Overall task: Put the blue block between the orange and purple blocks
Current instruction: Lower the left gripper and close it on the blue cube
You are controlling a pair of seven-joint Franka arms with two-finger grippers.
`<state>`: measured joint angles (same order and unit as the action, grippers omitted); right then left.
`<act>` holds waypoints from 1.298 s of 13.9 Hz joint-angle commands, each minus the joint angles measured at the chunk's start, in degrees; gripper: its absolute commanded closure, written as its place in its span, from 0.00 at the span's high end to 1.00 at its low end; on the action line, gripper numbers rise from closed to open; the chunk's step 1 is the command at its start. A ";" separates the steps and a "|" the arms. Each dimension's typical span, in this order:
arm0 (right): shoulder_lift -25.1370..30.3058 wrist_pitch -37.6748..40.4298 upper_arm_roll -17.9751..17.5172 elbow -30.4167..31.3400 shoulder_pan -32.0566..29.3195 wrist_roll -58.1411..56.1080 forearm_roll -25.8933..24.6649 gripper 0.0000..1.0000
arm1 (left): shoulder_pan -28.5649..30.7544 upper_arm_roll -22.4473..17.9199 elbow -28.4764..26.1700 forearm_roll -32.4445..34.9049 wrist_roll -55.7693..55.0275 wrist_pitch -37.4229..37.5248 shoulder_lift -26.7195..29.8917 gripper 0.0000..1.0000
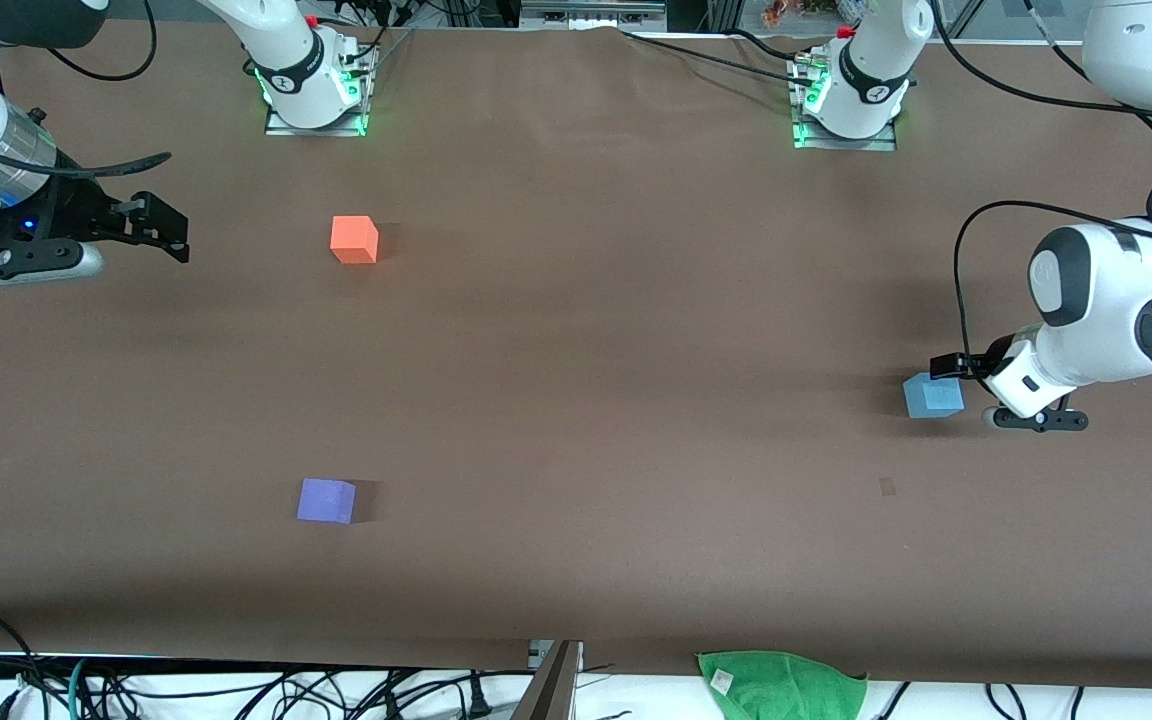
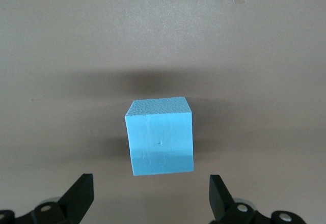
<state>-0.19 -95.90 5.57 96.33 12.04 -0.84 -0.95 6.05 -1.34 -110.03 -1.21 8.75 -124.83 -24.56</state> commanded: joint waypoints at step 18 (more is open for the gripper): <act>0.01 0.54 -0.21 -0.71 -0.70 -0.83 0.42 1.00 | -0.51 0.55 0.17 -1.07 -1.63 -8.76 -6.38 0.57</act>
<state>-0.19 -95.90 5.60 96.33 12.01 -0.84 -0.95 5.91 -0.79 -110.21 -1.25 7.17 -133.43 -30.66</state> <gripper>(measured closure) 0.000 0.410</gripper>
